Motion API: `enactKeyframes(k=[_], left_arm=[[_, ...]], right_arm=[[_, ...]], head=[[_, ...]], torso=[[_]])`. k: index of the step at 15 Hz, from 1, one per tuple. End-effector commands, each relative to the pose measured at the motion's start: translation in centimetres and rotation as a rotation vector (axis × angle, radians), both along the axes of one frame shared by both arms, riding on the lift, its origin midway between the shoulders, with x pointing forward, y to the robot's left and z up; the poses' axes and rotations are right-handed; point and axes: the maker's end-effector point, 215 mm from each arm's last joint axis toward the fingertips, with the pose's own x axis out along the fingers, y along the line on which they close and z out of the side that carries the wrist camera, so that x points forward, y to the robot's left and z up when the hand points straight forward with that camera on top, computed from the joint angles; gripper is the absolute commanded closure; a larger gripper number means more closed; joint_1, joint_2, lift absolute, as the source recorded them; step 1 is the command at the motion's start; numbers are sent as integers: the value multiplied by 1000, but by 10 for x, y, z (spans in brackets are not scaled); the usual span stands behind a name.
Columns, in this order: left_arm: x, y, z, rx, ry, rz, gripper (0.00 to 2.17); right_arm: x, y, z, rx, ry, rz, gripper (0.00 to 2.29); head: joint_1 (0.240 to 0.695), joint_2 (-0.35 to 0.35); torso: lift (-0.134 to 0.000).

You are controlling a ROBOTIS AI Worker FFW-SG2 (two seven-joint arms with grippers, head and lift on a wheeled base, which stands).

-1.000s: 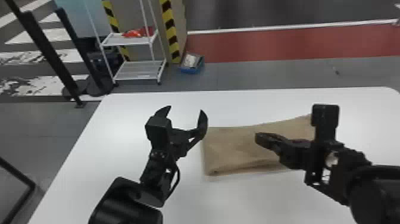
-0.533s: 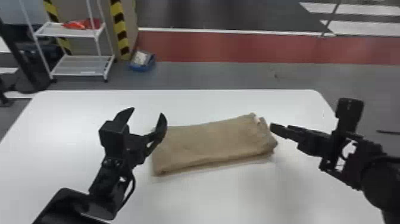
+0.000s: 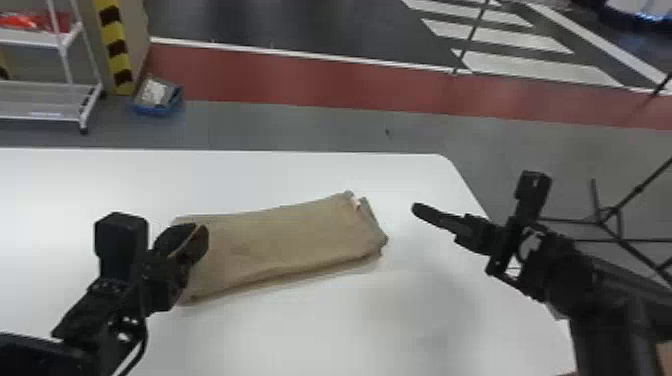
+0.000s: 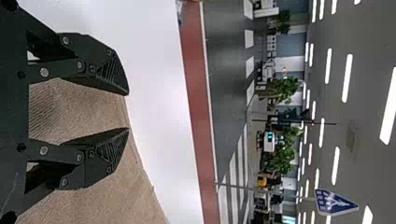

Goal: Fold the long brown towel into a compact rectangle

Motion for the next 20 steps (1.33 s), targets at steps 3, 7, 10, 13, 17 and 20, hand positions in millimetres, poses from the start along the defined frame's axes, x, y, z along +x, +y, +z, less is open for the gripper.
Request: enactKeyframes(k=[3, 7, 10, 13, 17, 20], left_arm=[[0, 1, -2, -4, 13, -16, 1983], [-3, 2, -13, 3, 51, -35, 1983], [0, 2, -10, 10, 44, -43, 1983], [2, 0, -15, 13, 61, -55, 1983], [4, 1, -29, 34, 97, -57, 1986], [6, 2, -31, 41, 101, -57, 1986]], right_arm=[[22, 32, -18, -3, 26, 62, 73], [39, 71, -35, 11, 46, 121, 83], [43, 81, -48, -1, 70, 127, 93], [40, 92, -56, -14, 87, 150, 167], [43, 99, -59, -36, 111, 170, 309], [42, 108, -64, -39, 153, 192, 346]], head=[[695, -254], [695, -215], [695, -183], [695, -174], [695, -164], [695, -155]], torso=[[-117], [-117], [-117], [-117], [-116], [-116]])
